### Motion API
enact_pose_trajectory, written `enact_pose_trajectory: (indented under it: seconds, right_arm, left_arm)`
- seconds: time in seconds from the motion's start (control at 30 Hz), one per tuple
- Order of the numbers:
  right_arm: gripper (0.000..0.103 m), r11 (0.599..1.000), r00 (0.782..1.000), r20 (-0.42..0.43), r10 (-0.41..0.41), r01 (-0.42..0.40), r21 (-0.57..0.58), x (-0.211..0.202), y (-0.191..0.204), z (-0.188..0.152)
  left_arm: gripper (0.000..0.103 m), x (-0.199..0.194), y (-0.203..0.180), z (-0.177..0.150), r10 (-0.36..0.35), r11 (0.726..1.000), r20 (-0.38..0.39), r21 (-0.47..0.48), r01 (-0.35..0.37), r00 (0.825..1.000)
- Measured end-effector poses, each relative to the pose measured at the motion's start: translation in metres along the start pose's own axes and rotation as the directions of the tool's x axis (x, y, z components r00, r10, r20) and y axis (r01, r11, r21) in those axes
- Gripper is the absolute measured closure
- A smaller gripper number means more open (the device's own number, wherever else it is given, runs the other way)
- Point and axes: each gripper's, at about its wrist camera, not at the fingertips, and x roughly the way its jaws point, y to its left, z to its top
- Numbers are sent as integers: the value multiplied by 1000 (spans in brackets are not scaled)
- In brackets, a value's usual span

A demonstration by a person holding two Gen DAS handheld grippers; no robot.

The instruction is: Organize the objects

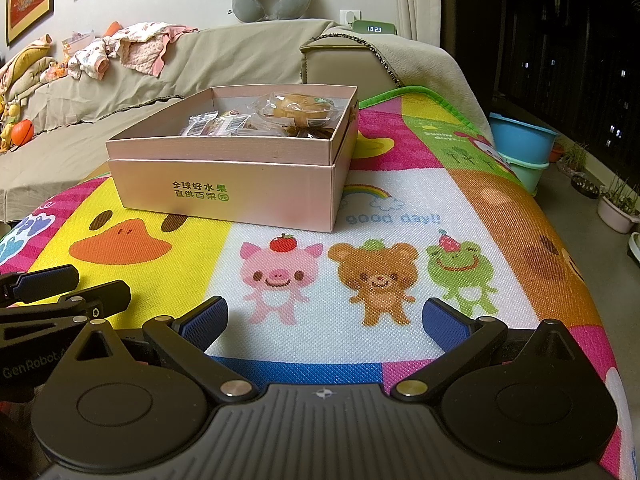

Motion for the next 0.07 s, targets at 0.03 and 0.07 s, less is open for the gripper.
enact_pose_trajectory:
  seconds: [0.03,0.07]
  right_arm:
    - [0,1000,1000,0,0,0,0,0,0,0]
    - [0,1000,1000,0,0,0,0,0,0,0]
  left_arm:
    - [45,0,0,0,-2,1000,0,-1,2,1000]
    - [45,0,0,0,-5,1000,0,-2,5,1000]
